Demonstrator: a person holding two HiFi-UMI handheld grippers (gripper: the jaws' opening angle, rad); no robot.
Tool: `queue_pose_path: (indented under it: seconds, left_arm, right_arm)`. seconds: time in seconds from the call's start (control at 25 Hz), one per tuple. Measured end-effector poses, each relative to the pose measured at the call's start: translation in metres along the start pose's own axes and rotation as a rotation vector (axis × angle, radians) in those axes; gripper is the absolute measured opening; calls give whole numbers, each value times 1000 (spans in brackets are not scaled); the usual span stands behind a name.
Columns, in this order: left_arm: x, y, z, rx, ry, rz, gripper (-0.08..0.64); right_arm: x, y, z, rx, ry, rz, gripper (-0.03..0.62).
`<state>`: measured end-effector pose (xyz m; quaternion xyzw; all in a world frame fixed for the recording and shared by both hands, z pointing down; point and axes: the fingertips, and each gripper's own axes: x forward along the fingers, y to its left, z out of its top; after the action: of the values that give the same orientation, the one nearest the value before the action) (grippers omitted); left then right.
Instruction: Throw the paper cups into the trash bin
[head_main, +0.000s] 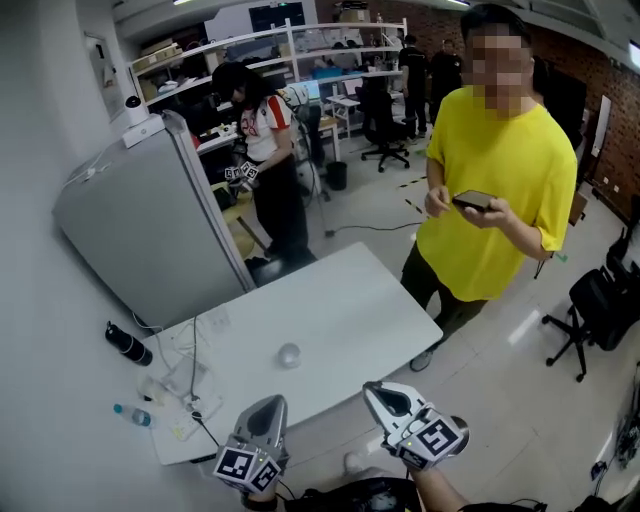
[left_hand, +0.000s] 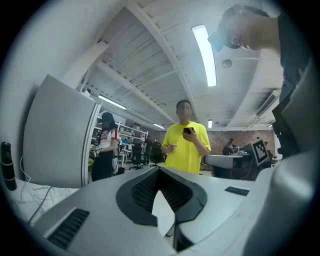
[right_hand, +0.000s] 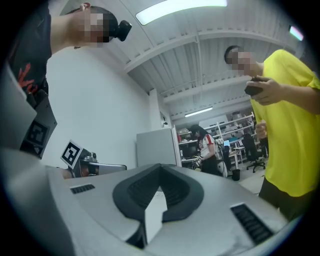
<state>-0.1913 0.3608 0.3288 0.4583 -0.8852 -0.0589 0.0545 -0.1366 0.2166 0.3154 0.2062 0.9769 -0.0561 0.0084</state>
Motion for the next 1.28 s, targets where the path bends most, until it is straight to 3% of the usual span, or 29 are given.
queue_pose_path:
  seconds: [0.52,0.72,1.28]
  left_arm:
    - [3,44,8,-15,0,161,0]
    - [6,76,6,-33,2,163,0]
    - [12,187,23,-18,-39,140,0]
  right_arm:
    - [69,-13,-1,41,31,145,5]
    - [103,-2,-7,28,54,189,5]
    - [198,24,-11,-45,50,173,5]
